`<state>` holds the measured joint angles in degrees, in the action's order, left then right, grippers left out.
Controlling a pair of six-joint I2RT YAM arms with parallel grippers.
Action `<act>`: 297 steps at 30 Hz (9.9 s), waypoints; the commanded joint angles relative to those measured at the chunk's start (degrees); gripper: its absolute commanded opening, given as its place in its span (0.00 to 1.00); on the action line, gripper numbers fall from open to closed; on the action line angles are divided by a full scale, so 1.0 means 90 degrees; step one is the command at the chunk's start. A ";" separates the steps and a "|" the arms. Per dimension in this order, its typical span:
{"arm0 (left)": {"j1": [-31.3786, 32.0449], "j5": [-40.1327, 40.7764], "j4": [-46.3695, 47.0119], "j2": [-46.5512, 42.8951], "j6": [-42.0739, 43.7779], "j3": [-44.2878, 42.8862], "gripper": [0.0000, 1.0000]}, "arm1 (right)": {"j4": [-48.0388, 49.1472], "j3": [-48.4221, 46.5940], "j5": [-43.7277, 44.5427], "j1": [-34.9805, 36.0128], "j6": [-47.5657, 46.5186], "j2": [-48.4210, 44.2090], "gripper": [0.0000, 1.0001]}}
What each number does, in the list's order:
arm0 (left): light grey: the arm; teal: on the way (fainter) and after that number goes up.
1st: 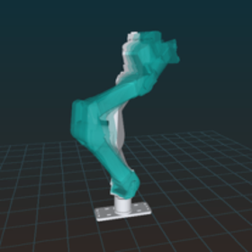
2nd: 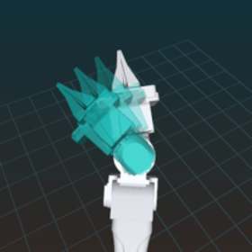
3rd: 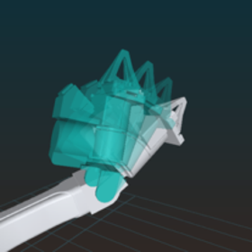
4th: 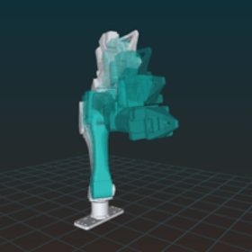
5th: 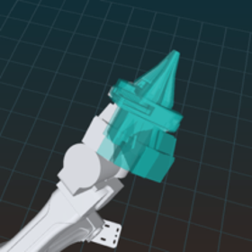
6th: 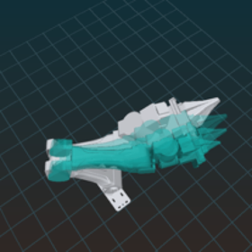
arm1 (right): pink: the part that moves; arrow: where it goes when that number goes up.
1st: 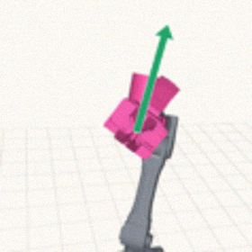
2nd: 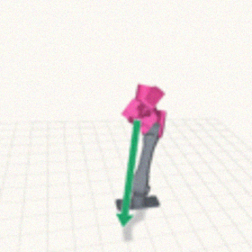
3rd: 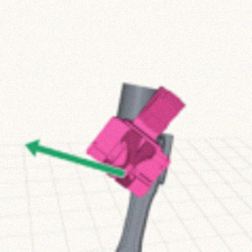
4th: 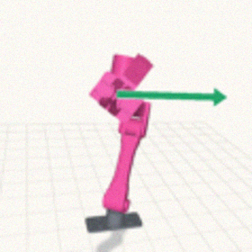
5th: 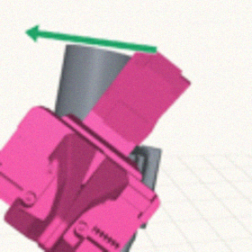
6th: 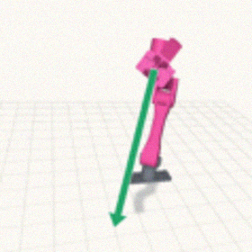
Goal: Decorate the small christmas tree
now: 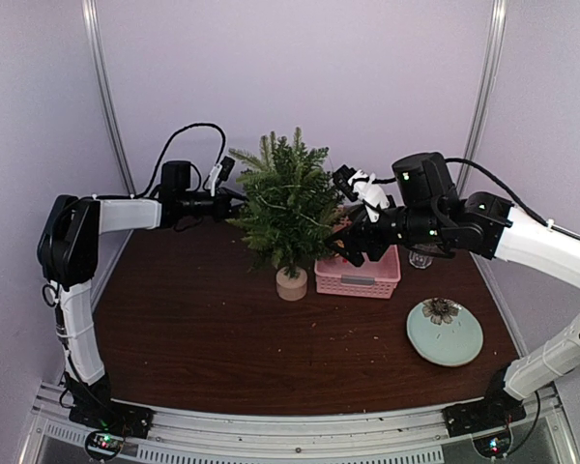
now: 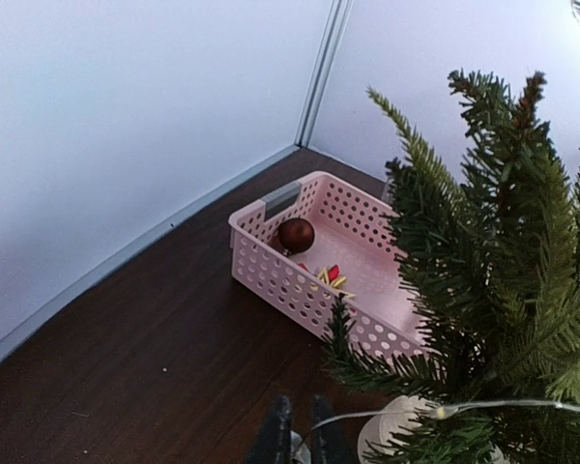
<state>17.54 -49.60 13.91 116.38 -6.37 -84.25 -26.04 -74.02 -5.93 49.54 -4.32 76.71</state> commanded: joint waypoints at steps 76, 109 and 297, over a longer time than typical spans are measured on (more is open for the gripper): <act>0.0053 0.4723 -0.3776 -0.4544 -0.1667 0.2297 0.98 | -0.1742 -0.0275 0.0240 -0.2037 0.2246 0.0702 0.93; 0.0053 0.5512 -0.4124 -0.3768 -0.1435 0.2061 0.98 | -0.2658 -0.0704 -0.0193 -0.3152 0.2362 0.3520 0.89; 0.3014 0.4888 -0.4608 -0.4962 -0.1663 -0.1277 0.84 | 0.0558 -0.2191 0.2030 0.0296 -0.0613 0.0074 0.11</act>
<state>39.09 -8.51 -35.03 69.91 -19.68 -94.54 -26.30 -90.50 6.07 48.58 -8.97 76.20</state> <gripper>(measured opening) 0.861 0.107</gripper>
